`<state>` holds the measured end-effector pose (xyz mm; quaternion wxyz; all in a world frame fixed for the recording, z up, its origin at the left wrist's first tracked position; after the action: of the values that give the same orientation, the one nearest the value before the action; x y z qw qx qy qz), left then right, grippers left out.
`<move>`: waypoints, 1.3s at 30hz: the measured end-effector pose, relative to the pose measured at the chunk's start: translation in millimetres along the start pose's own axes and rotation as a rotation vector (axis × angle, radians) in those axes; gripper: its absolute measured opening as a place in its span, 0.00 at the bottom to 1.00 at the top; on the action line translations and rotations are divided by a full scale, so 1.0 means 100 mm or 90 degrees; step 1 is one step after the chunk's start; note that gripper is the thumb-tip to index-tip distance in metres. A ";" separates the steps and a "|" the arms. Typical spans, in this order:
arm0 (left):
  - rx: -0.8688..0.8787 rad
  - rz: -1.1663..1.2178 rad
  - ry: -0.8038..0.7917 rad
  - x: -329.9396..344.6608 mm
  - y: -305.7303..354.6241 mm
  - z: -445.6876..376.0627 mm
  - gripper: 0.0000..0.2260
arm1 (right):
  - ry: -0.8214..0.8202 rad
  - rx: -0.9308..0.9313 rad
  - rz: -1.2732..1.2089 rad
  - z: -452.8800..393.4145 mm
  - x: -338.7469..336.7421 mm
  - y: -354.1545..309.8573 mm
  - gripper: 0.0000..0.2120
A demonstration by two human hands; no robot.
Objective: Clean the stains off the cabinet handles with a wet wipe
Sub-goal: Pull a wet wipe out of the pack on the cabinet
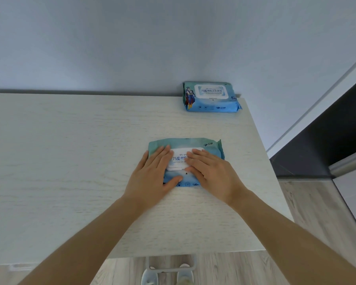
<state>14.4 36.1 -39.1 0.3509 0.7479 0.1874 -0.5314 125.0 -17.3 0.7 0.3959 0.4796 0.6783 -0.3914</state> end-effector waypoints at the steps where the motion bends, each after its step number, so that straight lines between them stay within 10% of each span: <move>1: 0.002 0.001 0.009 -0.01 0.01 0.01 0.36 | 0.002 0.010 -0.009 0.00 -0.01 0.00 0.28; 6: -0.019 0.059 0.017 -0.07 0.00 0.02 0.40 | 0.009 0.180 -0.182 -0.16 -0.12 0.22 0.10; 12: 0.068 -0.022 0.029 -0.17 0.03 -0.12 0.42 | 0.074 0.241 -0.152 -0.38 -0.25 0.36 0.12; 26: -0.009 -0.075 -0.079 -0.04 -0.03 -0.26 0.46 | -0.203 0.154 0.067 -0.06 0.32 0.33 0.48; 39: -0.027 -0.027 -0.114 0.04 -0.01 -0.27 0.45 | 0.024 0.063 0.078 -0.22 0.04 0.08 0.16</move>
<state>32.8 55.9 -38.0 0.3706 0.6855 0.1824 -0.5995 128.5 5.9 4.2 0.3821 0.5463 0.6348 -0.3905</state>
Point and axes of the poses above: each hand's wrist, its own z-axis away from the middle knuckle, its own x-axis out of the palm, y = z × x, the point moved 9 cm from there along -z, towards the middle knuckle, and after that the axes turned 2 degrees about z, right-handed, at the moved point
